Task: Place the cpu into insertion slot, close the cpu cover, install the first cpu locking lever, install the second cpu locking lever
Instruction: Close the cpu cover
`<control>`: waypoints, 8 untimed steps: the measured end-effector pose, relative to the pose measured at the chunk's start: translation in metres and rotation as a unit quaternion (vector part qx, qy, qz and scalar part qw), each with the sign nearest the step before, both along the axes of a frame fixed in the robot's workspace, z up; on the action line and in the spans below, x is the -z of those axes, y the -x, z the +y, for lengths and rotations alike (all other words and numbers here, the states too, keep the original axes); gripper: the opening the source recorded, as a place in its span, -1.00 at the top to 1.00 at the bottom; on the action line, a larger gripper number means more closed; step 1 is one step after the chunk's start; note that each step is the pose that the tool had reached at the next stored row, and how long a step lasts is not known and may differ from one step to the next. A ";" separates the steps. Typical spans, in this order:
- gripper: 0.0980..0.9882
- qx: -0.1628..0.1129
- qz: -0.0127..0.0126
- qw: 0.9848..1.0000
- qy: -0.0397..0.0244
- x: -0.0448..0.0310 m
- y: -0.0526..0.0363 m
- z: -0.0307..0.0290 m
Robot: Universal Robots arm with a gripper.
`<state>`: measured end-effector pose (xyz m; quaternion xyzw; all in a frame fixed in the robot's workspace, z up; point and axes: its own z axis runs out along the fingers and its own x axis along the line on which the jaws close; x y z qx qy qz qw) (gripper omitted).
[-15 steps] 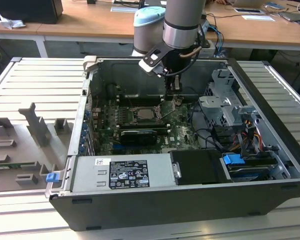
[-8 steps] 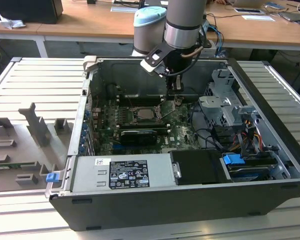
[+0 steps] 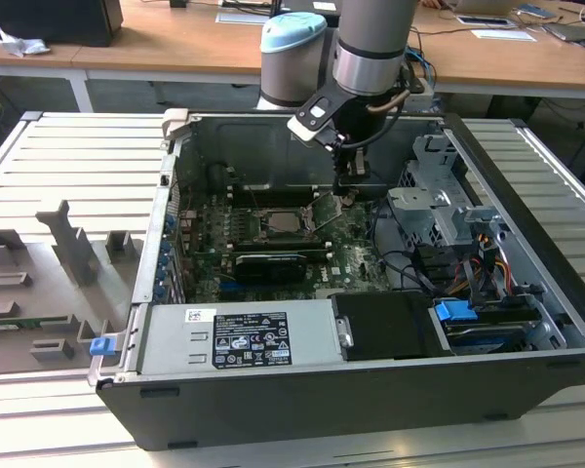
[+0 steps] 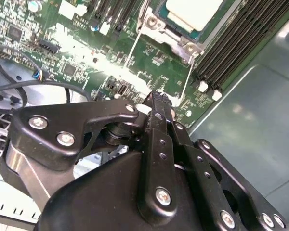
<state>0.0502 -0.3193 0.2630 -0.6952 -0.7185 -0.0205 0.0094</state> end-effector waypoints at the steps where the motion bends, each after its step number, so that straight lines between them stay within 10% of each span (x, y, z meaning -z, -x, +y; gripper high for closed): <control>1: 0.98 0.000 0.000 1.000 0.000 0.0001 -0.0019 -0.0007; 8: 0.98 -0.002 0.001 1.000 0.000 0.0019 -0.0100 -0.0087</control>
